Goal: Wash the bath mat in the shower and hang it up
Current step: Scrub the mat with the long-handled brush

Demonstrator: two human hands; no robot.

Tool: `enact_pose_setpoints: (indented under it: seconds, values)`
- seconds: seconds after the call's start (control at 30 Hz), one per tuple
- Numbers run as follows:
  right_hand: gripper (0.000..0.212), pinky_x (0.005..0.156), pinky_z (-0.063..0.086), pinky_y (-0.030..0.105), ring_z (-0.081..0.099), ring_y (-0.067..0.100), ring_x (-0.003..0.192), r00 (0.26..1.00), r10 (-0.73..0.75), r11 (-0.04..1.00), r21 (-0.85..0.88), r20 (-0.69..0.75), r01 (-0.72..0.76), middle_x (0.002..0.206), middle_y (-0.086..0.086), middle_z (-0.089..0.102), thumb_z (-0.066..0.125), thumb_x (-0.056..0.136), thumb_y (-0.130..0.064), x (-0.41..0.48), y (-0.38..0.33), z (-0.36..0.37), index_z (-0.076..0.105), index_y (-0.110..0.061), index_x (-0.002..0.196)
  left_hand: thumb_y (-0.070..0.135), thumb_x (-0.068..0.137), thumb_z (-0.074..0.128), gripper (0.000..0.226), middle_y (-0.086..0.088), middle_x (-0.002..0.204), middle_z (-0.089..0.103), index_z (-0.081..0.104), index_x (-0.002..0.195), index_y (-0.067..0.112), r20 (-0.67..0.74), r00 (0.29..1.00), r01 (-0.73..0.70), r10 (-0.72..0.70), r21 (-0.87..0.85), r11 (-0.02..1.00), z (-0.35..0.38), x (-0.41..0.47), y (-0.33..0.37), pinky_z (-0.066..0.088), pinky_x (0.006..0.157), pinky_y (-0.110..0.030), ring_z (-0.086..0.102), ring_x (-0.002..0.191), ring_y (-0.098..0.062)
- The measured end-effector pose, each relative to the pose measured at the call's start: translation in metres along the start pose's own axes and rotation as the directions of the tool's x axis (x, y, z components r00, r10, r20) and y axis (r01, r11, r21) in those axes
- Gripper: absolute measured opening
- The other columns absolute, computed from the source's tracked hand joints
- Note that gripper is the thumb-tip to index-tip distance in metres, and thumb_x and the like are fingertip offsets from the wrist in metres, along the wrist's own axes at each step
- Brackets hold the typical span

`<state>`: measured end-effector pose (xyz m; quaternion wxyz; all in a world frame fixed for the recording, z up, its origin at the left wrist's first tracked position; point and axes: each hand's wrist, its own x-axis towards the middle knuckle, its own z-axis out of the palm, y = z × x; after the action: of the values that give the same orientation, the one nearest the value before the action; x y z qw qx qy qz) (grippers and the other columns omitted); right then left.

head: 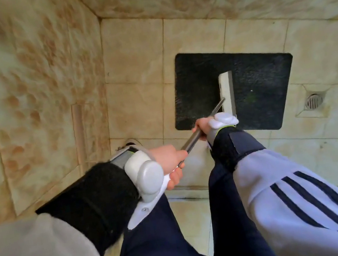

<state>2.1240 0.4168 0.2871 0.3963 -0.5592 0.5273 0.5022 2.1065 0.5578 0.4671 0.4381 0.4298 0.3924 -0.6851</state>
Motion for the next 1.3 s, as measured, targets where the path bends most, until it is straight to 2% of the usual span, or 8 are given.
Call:
enact_pose_setpoints:
  seconds: [0.1, 0.2, 0.47, 0.57, 0.83, 1.03, 1.13, 1.3]
  values:
    - [0.025, 0.023, 0.036, 0.013, 0.043, 0.010, 0.015, 1.000, -0.017, 1.000, -0.022, -0.024, 0.017, 0.028, 0.005, 0.048, 0.036, 0.096, -0.001, 0.004, -0.001, -0.009, 0.040, -0.004, 0.072, 0.020, 0.100, 0.033, 0.033, 0.003, 0.036, 0.029, 0.034, 0.067, 0.011, 0.021, 0.999, -0.028, 0.028, -0.002, 1.000, 0.004, 0.010, -0.001, 0.024, 0.035, -0.004, 0.024, 0.021, -0.008]
    - [0.021, 0.025, 0.039, 0.014, 0.046, 0.011, 0.017, 1.000, -0.003, 0.999, -0.044, -0.011, 0.003, 0.054, 0.008, 0.055, 0.039, 0.096, -0.004, 0.007, 0.002, -0.007, 0.041, -0.005, 0.075, 0.023, 0.100, 0.034, 0.034, 0.002, 0.037, 0.029, 0.034, 0.068, 0.011, 0.016, 0.999, -0.044, 0.045, -0.034, 0.998, 0.001, 0.013, -0.007, 0.024, 0.034, -0.005, 0.024, 0.023, -0.008]
    - [0.025, 0.026, 0.038, 0.011, 0.048, 0.012, 0.021, 0.997, 0.071, 0.991, -0.110, -0.013, -0.072, 0.025, 0.003, 0.046, 0.041, 0.093, -0.004, 0.005, 0.021, -0.019, 0.039, -0.007, 0.068, 0.023, 0.100, 0.031, 0.037, 0.004, 0.030, 0.029, 0.033, 0.065, 0.012, 0.050, 0.999, 0.018, -0.016, -0.033, 0.999, 0.017, 0.020, -0.012, 0.023, 0.034, -0.003, 0.024, 0.020, -0.008]
    - [0.020, 0.028, 0.039, 0.013, 0.049, 0.013, 0.019, 0.997, 0.075, 0.986, -0.147, -0.023, -0.078, 0.036, 0.008, 0.053, 0.043, 0.092, -0.003, 0.016, 0.021, -0.011, 0.040, -0.007, 0.072, 0.031, 0.101, 0.031, 0.041, 0.005, 0.030, 0.027, 0.032, 0.064, 0.014, 0.064, 0.997, 0.055, -0.050, -0.089, 0.994, 0.013, 0.028, -0.016, 0.022, 0.033, -0.003, 0.023, 0.019, -0.007]
    - [0.025, 0.026, 0.038, 0.012, 0.050, 0.013, 0.050, 0.990, 0.105, 0.992, -0.080, 0.095, -0.097, 0.063, 0.005, 0.048, 0.035, 0.097, -0.005, 0.009, 0.056, 0.091, 0.038, -0.009, 0.073, 0.029, 0.101, 0.033, 0.041, 0.006, 0.029, 0.026, 0.032, 0.063, 0.014, -0.068, 0.989, 0.124, -0.132, -0.110, 0.986, -0.042, 0.015, -0.078, 0.019, 0.032, -0.003, 0.020, 0.019, -0.006]
    - [0.029, 0.025, 0.038, 0.012, 0.053, 0.014, 0.040, 0.957, 0.123, 0.992, -0.037, 0.264, -0.117, 0.065, 0.005, 0.042, 0.034, 0.100, -0.006, -0.034, 0.073, 0.160, 0.034, -0.008, 0.070, 0.023, 0.102, 0.030, 0.040, 0.005, 0.030, 0.027, 0.033, 0.064, 0.011, -0.153, 0.982, 0.103, -0.114, -0.075, 0.992, -0.071, -0.022, -0.117, 0.023, 0.032, -0.008, 0.022, 0.020, -0.007]
    - [0.029, 0.026, 0.036, 0.010, 0.043, 0.006, 0.017, 0.966, 0.065, 0.997, -0.054, 0.252, -0.053, 0.047, 0.004, 0.049, 0.034, 0.098, -0.005, -0.044, 0.070, 0.149, 0.034, -0.010, 0.069, 0.020, 0.100, 0.032, 0.037, 0.004, 0.031, 0.029, 0.034, 0.064, 0.011, -0.137, 0.988, 0.057, -0.072, -0.105, 0.993, -0.058, -0.030, -0.113, 0.024, 0.032, -0.008, 0.024, 0.022, -0.009]
    - [0.034, 0.025, 0.034, 0.009, 0.037, 0.004, 0.014, 0.997, 0.048, 0.998, 0.026, 0.057, -0.050, 0.018, -0.004, 0.036, 0.036, 0.099, -0.008, -0.022, 0.066, 0.078, 0.034, -0.011, 0.066, 0.026, 0.100, 0.035, 0.031, 0.003, 0.032, 0.032, 0.043, 0.076, 0.010, -0.006, 1.000, 0.007, -0.008, -0.175, 0.985, -0.023, -0.001, -0.090, 0.026, 0.033, -0.005, 0.028, 0.021, -0.008]
